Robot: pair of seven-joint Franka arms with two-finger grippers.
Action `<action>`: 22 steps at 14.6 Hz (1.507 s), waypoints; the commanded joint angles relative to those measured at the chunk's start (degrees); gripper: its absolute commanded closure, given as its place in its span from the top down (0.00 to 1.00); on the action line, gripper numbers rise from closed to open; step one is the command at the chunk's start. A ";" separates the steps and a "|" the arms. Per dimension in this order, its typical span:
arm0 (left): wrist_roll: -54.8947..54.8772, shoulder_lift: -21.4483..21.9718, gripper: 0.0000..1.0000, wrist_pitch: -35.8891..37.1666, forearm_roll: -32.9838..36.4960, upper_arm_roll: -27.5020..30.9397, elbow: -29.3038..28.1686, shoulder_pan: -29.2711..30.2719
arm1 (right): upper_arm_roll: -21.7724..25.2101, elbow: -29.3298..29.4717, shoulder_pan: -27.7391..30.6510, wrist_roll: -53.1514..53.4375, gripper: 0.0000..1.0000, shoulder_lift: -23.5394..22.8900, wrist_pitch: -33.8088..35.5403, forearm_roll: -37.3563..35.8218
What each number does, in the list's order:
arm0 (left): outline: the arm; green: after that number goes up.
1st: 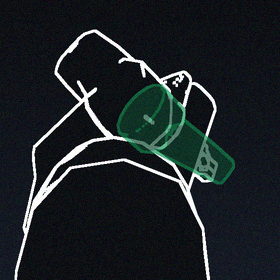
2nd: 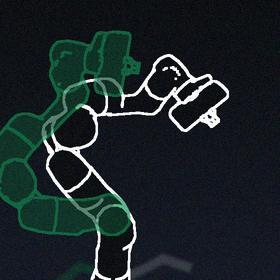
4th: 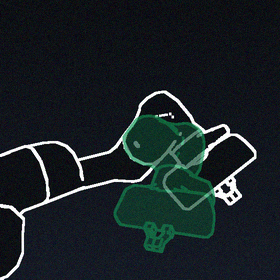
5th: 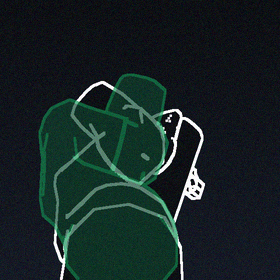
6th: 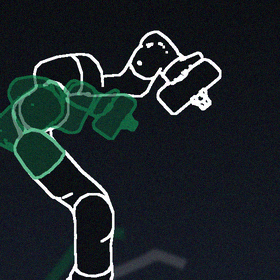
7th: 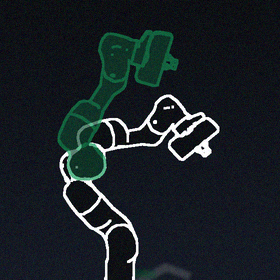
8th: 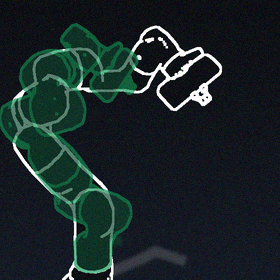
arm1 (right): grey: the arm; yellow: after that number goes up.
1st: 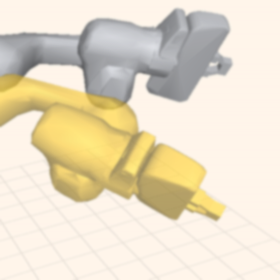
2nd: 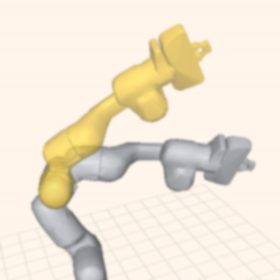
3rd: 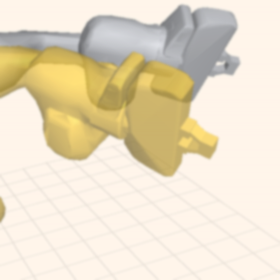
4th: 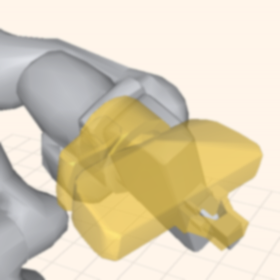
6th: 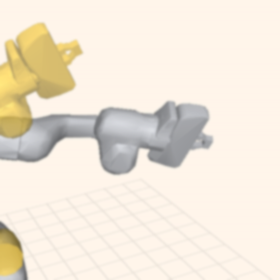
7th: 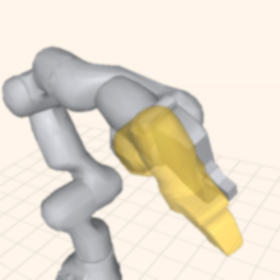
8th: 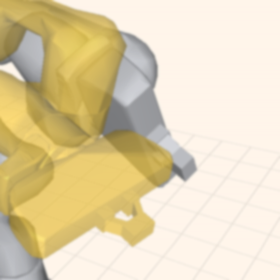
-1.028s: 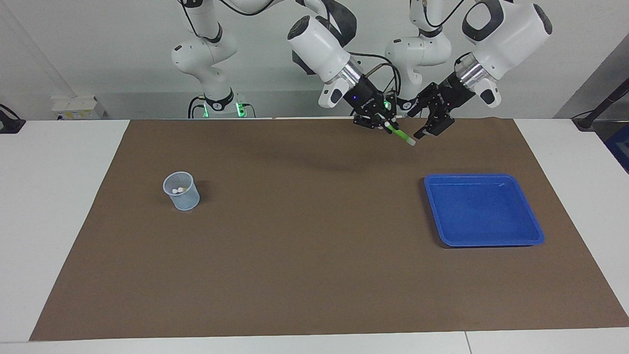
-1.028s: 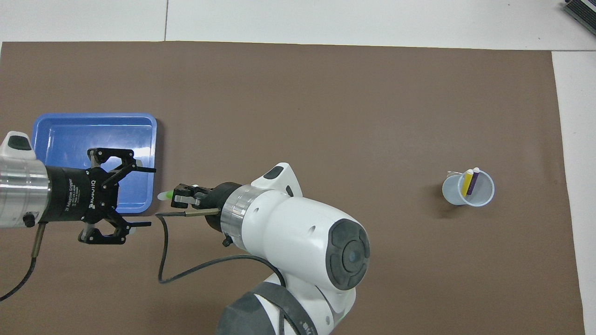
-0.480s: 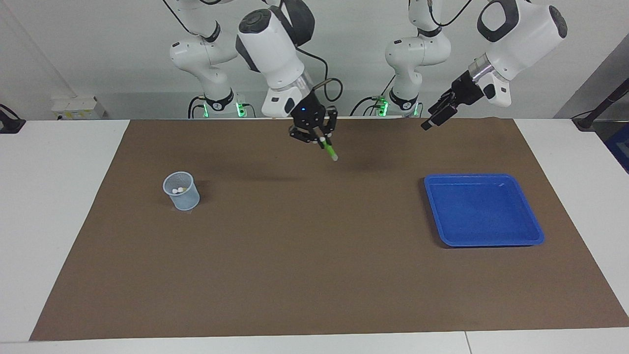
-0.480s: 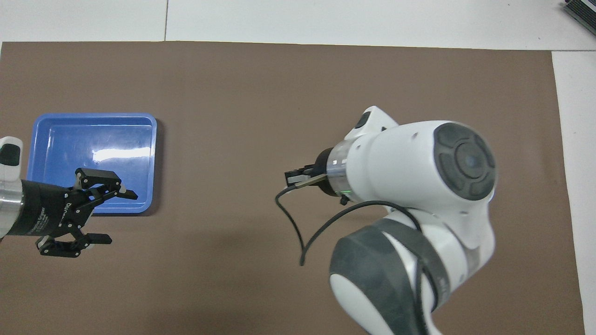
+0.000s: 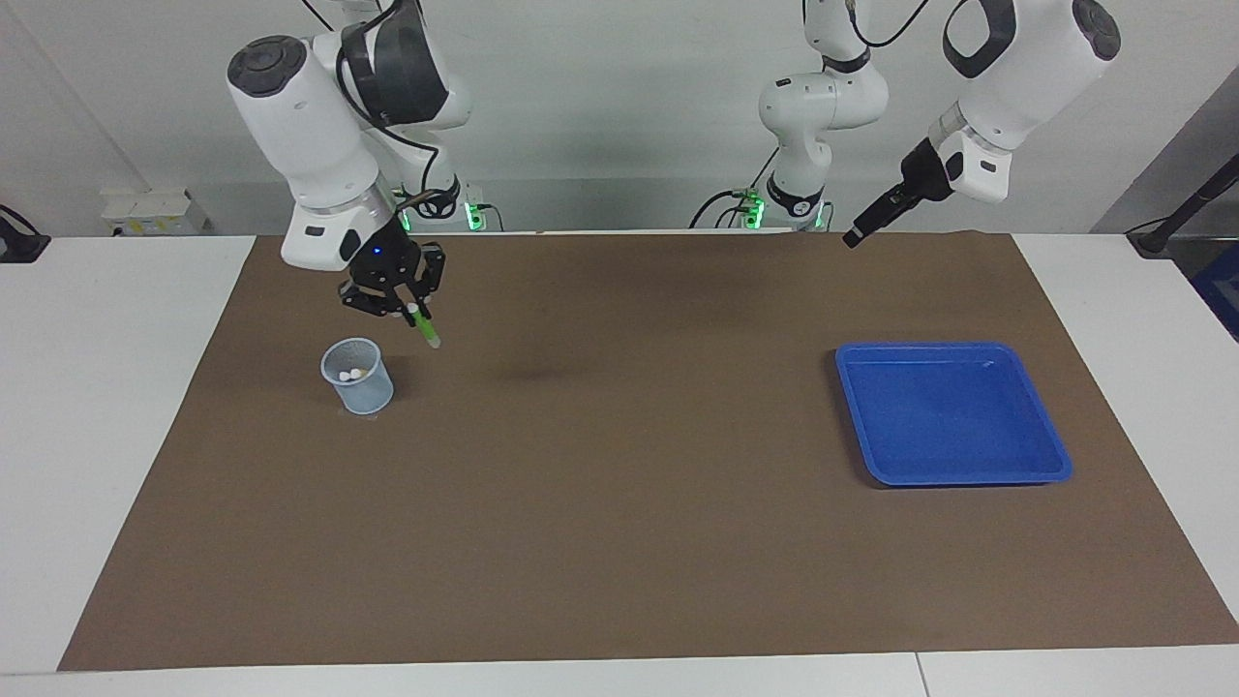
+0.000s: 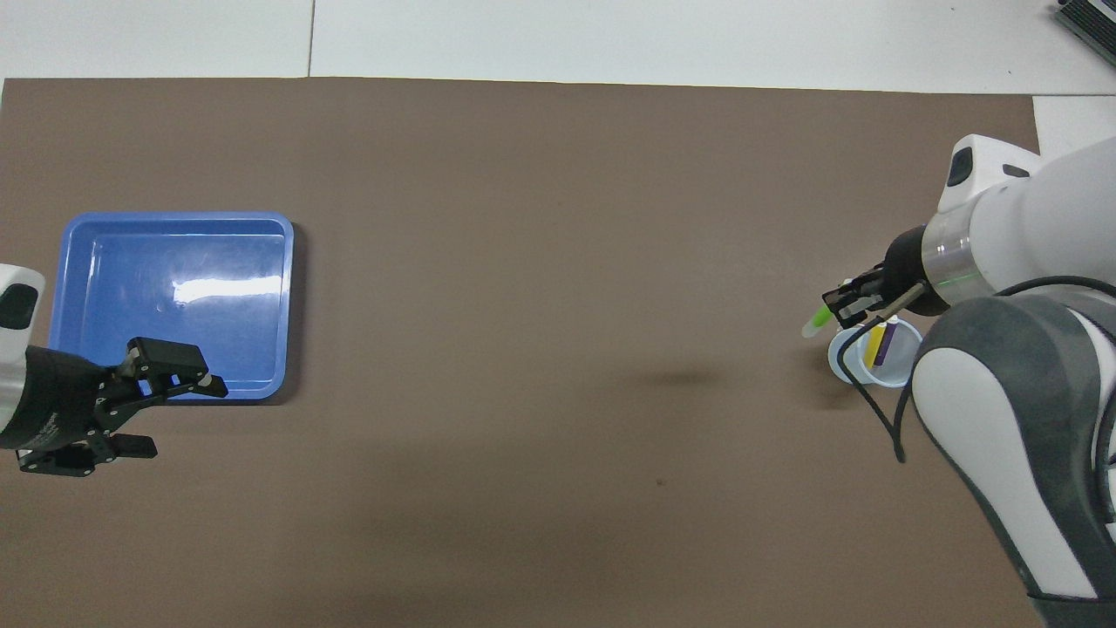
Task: Transfer and insert pens with both arms
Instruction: 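Lower the green pen into the white cup with the right gripper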
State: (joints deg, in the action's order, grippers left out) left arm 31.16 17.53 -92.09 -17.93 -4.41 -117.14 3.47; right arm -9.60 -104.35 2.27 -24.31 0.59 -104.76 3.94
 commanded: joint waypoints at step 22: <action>-16.48 -0.75 1.00 6.22 14.86 0.01 12.20 1.89 | -1.38 -17.47 6.43 0.05 1.00 3.81 -13.63 -5.70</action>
State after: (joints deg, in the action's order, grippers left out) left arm 15.39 17.40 -87.14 -4.42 -4.30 -106.57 5.35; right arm -10.78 -121.81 8.66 -25.40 4.12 -118.01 -1.84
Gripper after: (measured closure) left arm 0.000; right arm 0.551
